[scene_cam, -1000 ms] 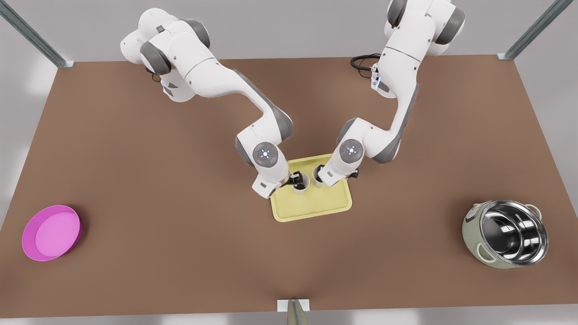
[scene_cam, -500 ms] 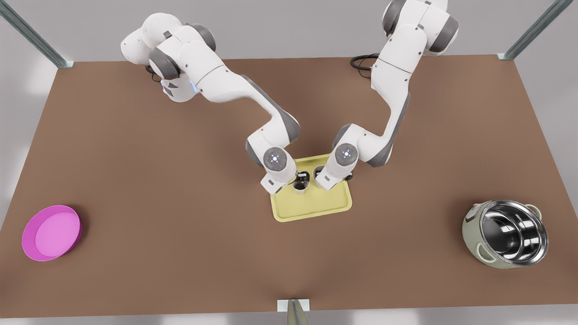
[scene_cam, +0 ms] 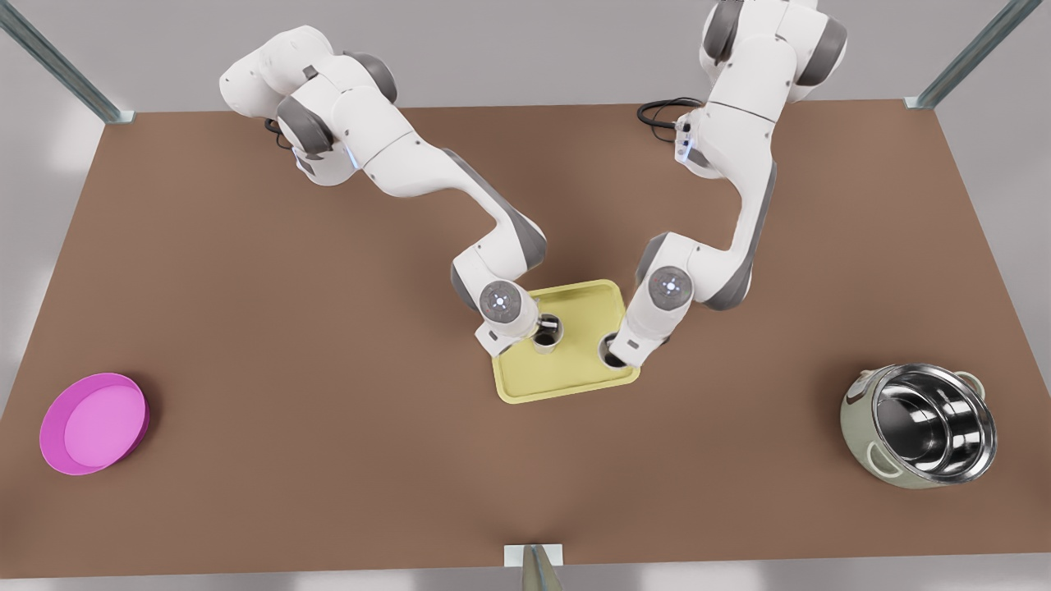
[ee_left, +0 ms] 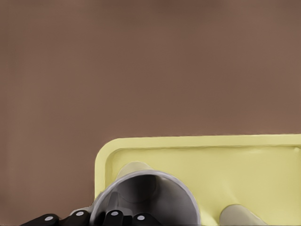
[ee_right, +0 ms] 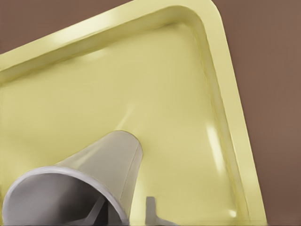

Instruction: Use the left arm to pick up the white IKEA cup from the tray and place it on the middle-left position; use the right arm to pick up the white IKEA cup from the tray and place it on the middle-right position

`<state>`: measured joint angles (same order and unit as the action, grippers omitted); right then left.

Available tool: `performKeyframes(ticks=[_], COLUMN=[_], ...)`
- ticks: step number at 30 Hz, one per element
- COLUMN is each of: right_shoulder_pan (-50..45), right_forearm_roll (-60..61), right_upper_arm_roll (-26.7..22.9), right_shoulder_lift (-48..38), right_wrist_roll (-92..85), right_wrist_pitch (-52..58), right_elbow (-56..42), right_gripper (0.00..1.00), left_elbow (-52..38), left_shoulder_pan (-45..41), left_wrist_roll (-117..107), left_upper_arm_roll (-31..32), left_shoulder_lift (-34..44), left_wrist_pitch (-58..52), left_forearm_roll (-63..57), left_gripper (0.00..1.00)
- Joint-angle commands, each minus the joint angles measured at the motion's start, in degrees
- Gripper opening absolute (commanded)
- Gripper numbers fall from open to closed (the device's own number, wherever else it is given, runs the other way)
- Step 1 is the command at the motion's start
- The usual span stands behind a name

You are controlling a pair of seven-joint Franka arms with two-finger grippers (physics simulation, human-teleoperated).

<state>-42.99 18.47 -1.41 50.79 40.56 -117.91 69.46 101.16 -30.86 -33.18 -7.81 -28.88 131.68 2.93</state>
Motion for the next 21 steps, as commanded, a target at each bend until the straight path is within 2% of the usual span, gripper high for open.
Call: performKeyframes(ticks=[1,3,5,7,10,12,16,17,18,21], right_shoulder_pan=[0.0,0.0,0.1,0.7,4.4,8.3,15.6,17.2,18.8,23.6], right_forearm_roll=[2.1,2.2,2.2,2.2,2.1,1.7,1.4,1.3,1.3,-1.0], right_upper_arm_roll=[0.1,0.1,0.0,-0.3,-0.3,-0.3,-1.0,-0.8,-0.7,-1.3], right_shoulder_lift=[-0.1,-0.2,-0.3,-1.8,-7.2,-10.5,-10.5,-10.5,-10.3,-8.9], right_wrist_roll=[2.4,2.2,2.2,2.1,-0.8,-7.3,-26.0,-30.5,-34.1,-46.2], right_wrist_pitch=[0.0,0.0,0.1,2.2,11.3,15.2,16.4,16.4,16.4,15.5], right_elbow=[-0.1,-0.2,-0.2,-0.2,-0.2,-0.2,-1.2,-1.3,-1.3,-1.4], right_gripper=[0.39,0.25,0.16,0.12,0.12,0.12,0.12,0.12,0.12,0.12], left_elbow=[-2.0,-4.6,-5.0,-6.8,-7.1,-8.7,-9.2,-9.2,-9.1,-9.2], left_shoulder_pan=[3.3,10.0,16.8,19.2,21.7,21.5,21.4,21.4,21.3,21.1], left_wrist_roll=[-0.4,1.2,12.3,18.2,22.5,22.5,22.2,22.6,22.7,22.6], left_upper_arm_roll=[-3.4,-3.4,-3.4,-3.4,-3.3,-3.2,-3.1,-3.1,-3.1,-3.0], left_shoulder_lift=[0.0,-0.6,-1.4,-5.0,-10.2,-11.4,-12.5,-12.6,-12.6,-13.0], left_wrist_pitch=[-2.2,-2.2,-1.9,0.7,11.0,12.7,13.7,13.8,14.2,14.2], left_forearm_roll=[0.4,4.3,7.6,7.5,9.6,9.6,9.6,9.5,9.4,9.2], left_gripper=[0.24,0.24,0.24,0.24,0.24,0.24,0.26,0.88,1.00,1.00])
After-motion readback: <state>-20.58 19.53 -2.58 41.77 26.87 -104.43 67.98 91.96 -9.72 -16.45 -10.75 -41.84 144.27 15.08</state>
